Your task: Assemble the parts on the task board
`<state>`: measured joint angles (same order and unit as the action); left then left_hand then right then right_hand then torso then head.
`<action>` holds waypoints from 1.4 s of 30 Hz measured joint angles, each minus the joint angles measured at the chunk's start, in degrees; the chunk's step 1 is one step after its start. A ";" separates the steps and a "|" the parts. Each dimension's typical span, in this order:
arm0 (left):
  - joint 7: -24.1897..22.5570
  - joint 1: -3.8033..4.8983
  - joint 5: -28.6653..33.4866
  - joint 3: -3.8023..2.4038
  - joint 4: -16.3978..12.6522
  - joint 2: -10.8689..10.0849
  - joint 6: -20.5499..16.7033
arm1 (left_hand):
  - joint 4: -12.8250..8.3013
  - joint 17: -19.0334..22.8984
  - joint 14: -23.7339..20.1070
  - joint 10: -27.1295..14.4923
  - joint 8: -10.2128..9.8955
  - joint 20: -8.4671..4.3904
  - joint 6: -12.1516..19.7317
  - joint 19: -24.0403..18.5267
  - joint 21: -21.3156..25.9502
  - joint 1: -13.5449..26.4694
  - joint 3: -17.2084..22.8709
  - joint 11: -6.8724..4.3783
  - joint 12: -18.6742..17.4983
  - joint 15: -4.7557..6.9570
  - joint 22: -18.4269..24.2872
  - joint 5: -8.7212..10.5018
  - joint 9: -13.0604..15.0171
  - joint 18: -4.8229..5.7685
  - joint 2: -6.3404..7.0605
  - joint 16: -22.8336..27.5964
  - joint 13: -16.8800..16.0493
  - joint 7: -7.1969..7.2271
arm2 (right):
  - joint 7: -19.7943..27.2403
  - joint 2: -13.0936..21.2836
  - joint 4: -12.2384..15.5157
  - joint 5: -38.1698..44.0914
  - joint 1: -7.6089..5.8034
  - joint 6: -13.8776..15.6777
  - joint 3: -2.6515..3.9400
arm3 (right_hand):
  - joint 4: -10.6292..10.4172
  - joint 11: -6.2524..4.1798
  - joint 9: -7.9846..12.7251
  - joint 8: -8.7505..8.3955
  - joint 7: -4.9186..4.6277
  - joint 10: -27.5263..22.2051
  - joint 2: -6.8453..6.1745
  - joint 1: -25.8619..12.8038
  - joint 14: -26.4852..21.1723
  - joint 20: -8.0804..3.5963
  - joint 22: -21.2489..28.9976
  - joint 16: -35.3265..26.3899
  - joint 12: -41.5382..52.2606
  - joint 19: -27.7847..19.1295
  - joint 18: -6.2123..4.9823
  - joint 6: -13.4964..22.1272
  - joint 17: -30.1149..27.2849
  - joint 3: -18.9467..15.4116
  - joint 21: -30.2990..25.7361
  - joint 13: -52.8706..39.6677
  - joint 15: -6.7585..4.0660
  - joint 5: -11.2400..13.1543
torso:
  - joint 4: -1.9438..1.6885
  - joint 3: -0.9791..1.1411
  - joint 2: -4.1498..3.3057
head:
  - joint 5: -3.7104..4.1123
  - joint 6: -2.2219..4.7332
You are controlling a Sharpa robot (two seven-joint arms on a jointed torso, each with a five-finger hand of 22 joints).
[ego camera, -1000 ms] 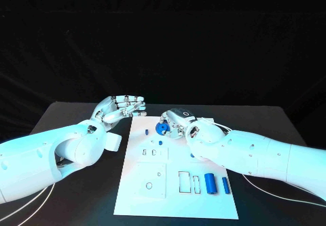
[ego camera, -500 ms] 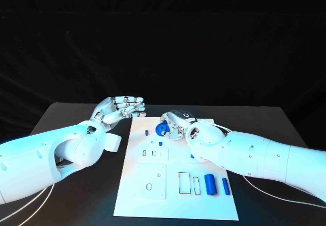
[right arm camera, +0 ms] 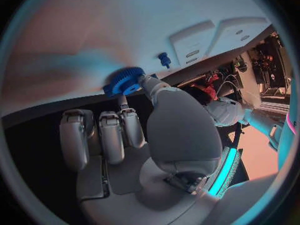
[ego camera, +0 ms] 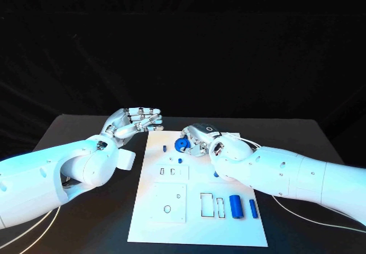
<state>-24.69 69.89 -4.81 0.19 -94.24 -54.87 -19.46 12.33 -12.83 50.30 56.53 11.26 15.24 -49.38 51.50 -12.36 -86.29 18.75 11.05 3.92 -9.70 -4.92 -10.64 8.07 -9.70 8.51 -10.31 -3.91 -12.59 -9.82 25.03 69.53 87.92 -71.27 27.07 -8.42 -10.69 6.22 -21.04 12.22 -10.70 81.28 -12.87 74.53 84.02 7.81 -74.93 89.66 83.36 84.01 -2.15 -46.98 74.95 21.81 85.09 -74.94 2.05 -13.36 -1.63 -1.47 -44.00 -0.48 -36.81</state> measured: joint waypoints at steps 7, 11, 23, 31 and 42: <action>0.06 0.00 0.00 0.00 -0.03 -0.09 0.00 | 0.16 0.00 -0.03 0.00 0.00 0.00 0.00 0.00 0.00 0.00 0.16 0.00 0.01 -0.03 0.00 0.00 0.00 0.00 0.00 0.00 0.00 0.00 | -0.02 0.74 0.52 -0.34 -0.04 -0.42 -0.01 | -1.18 -0.62 -0.46 1.33 0.57 0.62 1.03 -1.02 0.00 0.00 0.01 0.00 0.39 0.00 0.00 -2.27 0.00 0.57 0.00 0.01 -0.44 -1.30 | 0.01 0.02 0.01 | -0.04 -0.05; 0.11 0.00 0.00 0.00 -0.04 -0.19 0.00 | 0.16 -0.02 -0.03 0.00 0.00 0.00 0.00 0.00 0.00 0.00 0.16 0.00 0.01 -0.03 0.00 0.00 0.00 0.00 0.00 0.20 0.00 0.00 | -0.02 1.24 0.68 -0.57 0.01 -0.63 -0.04 | -1.95 -0.91 -0.44 1.33 0.88 0.91 1.35 -2.23 0.00 -0.09 0.01 0.00 0.61 0.00 0.00 -2.58 -0.01 0.70 0.00 0.01 -0.44 -1.97 | 0.01 0.01 0.01 | -0.10 -0.09; 0.22 0.00 0.00 -0.01 -0.06 -0.26 -0.02 | 0.32 -0.12 -0.03 -0.22 -0.22 0.15 0.00 -0.15 0.00 0.46 0.32 0.22 0.01 -0.03 0.08 0.00 -0.01 0.00 -0.46 0.20 0.05 0.00 | -0.05 1.65 0.70 -1.39 -0.01 -1.65 -0.02 | -5.61 -0.91 -0.02 1.31 0.92 0.91 0.65 -8.33 0.00 -0.44 0.02 0.00 0.61 0.00 -0.01 -2.61 -0.02 -0.21 0.00 0.02 -0.85 -7.40 | 0.06 0.04 0.02 | -0.06 -0.10; 0.27 0.00 0.01 0.00 -0.09 -0.37 -0.03 | 0.32 -0.12 -0.03 -0.22 -0.22 0.15 0.00 -0.15 0.00 0.46 0.32 0.22 0.01 -0.03 0.08 0.00 -0.01 0.00 -0.46 0.20 0.05 0.00 | 0.03 3.26 1.85 -2.01 -0.09 -2.02 0.00 | -5.61 -0.91 -0.10 1.31 0.92 0.91 0.80 -8.95 0.00 -0.44 0.02 0.00 0.61 0.00 0.00 -2.61 -0.02 -0.21 0.00 0.02 -0.85 -7.40 | 0.02 0.03 0.03 | -0.06 -0.07; 0.30 0.00 0.02 0.00 0.29 -0.52 -0.04 | 0.32 -0.12 -0.24 -0.43 -0.22 0.14 0.00 -0.15 0.00 0.69 0.32 0.43 0.02 -0.25 0.08 0.00 -0.02 0.00 -0.23 0.41 0.05 0.00 | 0.69 12.17 9.99 -4.93 -3.28 0.29 0.21 | -4.66 -1.11 0.11 1.31 0.92 1.12 1.21 -8.06 0.00 -0.44 0.02 0.00 0.61 0.00 -0.01 -2.61 -0.03 0.74 0.00 0.03 -0.85 -7.40 | 0.64 0.18 0.38 | -0.49 0.28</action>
<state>-24.39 69.89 -4.79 0.20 -93.94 -55.39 -19.50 12.65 -12.95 50.05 56.10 11.04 15.39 -49.38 51.35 -12.36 -85.59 19.07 11.48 3.94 -9.95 -4.84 -10.64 8.05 -9.70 8.29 -9.90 -3.86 -12.59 -9.13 37.21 79.52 82.98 -74.56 27.36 -8.21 -15.35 5.11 -20.93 13.53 -9.79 82.40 -11.66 66.47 84.03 7.37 -74.90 89.66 83.97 84.01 -2.15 -49.59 74.92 22.55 85.09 -74.92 1.20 -20.76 -0.99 -1.29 -43.62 -0.98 -36.53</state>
